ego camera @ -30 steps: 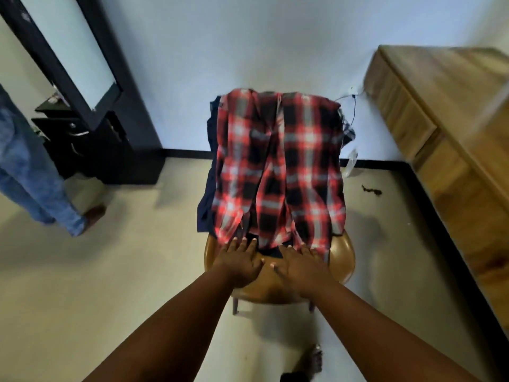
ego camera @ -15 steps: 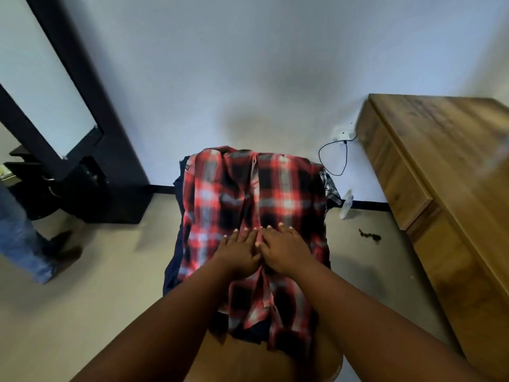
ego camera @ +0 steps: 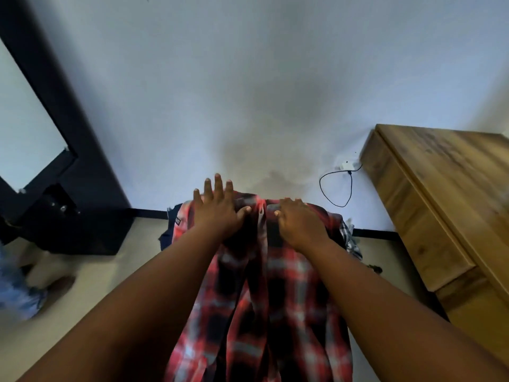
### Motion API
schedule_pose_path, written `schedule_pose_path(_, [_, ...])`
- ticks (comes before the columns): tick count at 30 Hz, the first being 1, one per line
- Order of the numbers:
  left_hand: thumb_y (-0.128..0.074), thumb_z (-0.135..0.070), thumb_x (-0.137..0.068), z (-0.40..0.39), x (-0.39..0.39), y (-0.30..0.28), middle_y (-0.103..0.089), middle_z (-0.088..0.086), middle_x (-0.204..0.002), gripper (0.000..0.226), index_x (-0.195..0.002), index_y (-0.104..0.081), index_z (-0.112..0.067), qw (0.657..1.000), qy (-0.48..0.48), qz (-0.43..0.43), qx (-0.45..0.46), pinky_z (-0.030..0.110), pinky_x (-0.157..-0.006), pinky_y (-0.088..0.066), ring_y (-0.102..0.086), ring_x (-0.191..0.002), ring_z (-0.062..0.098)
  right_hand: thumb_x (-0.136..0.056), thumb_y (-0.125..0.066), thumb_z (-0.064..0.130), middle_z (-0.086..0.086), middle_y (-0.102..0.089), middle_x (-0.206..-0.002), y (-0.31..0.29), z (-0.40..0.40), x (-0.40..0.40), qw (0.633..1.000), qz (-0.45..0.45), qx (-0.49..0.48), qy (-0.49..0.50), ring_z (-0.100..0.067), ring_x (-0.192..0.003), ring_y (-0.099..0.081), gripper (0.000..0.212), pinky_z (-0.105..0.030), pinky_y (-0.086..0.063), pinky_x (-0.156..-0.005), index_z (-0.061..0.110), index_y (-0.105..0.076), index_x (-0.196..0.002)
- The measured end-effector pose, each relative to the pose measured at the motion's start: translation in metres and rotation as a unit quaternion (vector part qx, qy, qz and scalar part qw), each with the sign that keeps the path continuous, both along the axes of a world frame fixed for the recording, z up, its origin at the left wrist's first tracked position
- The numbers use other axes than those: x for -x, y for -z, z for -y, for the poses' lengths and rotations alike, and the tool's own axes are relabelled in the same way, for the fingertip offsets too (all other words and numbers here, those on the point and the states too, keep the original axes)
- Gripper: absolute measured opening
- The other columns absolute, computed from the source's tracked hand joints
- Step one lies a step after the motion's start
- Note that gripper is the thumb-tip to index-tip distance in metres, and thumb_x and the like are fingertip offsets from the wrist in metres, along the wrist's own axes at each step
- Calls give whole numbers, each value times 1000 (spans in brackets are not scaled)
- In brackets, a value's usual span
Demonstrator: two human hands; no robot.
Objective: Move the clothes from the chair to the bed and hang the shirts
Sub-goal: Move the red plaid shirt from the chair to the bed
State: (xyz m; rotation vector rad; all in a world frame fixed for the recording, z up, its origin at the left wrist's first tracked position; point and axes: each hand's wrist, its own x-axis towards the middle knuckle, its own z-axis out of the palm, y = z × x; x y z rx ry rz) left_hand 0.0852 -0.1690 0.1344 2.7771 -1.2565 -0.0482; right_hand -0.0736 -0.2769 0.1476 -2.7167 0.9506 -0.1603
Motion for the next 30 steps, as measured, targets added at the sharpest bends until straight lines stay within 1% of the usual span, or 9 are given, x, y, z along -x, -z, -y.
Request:
schedule_pose_path(5, [-27, -73, -91, 14, -34, 5, 1, 24, -161, 97, -154, -4, -4, 993, -109, -45, 21, 57, -117, 1, 2, -149, 39, -101, -39, 28, -14, -47, -141, 2, 16, -33, 999, -32, 1, 21, -34, -132, -39, 43, -42, -32, -106, 4, -46, -136])
schedule_pose_path(8, [-36, -73, -88, 19, -46, 9, -17, 24, -158, 94, -149, -26, -3, 983, -163, -83, -5, 57, -117, -3, -10, -147, 40, -102, -38, 33, -14, -45, -144, 13, 18, -46, 998, -55, 8, 27, -34, -134, -38, 47, -44, -31, -108, 5, -43, -138])
schedule_pose_path(11, [-47, -67, -84, 24, -53, 8, -44, 16, -144, 76, -137, -43, -12, 969, -191, -154, -29, 56, -115, -15, -34, -137, 38, -101, -37, 37, -13, -49, -139, 20, 19, -52, 996, -68, -2, 62, -34, -129, -43, 47, -45, -33, -106, 5, -46, -135])
schedule_pose_path(17, [-50, -30, -89, 28, -41, 8, -60, 13, -118, 33, -115, -50, -10, 977, -155, -109, 100, 54, -113, -20, -52, -117, 36, -94, -42, 12, -13, -61, -116, 14, 15, -46, 996, -51, 18, 77, -36, -108, -55, 23, -40, -40, -84, 9, -52, -114])
schedule_pose_path(20, [-50, -22, -89, 18, -30, 6, -62, 17, -106, 21, -104, -48, -8, 962, -131, -102, 218, 50, -101, -36, -57, -103, 41, -93, -41, 7, -14, -63, -114, 5, 11, -40, 996, -37, 28, 82, -37, -107, -56, 24, -42, -41, -86, 8, -53, -114])
schedule_pose_path(23, [-48, -17, -91, 5, -13, -3, -63, 19, -96, 18, -106, -44, -9, 930, -90, -136, 330, 43, -76, -46, -59, -90, 41, -95, -40, 9, -16, -63, -114, -2, 5, -29, 995, 18, 19, 97, -39, -107, -57, 22, -42, -40, -87, 6, -53, -113])
schedule_pose_path(27, [-45, -12, -95, -10, 22, -17, -62, 17, -94, 22, -116, -42, -9, 918, -28, -180, 353, 39, -70, -43, -59, -85, 36, -95, -34, 22, -22, -65, -102, 6, -8, -5, 981, 158, 17, 110, -41, -99, -58, 30, -47, -37, -94, 2, -54, -105])
schedule_pose_path(29, [-46, -12, -95, -24, 40, -20, -60, 13, -87, 22, -117, -42, -9, 918, -18, -179, 353, 36, -66, -38, -59, -82, 36, -95, -37, 14, -23, -66, -93, 12, -20, 14, 973, 203, -1, 108, -42, -93, -59, 21, -50, -35, -98, 1, -53, -102])
schedule_pose_path(30, [-48, -13, -95, -31, 49, -19, -58, 11, -85, 22, -116, -43, -9, 915, -21, -182, 360, 34, -66, -36, -60, -82, 35, -94, -38, 12, -25, -66, -87, 12, -27, 26, 970, 220, -13, 102, -44, -87, -60, 20, -51, -39, -93, 0, -53, -101])
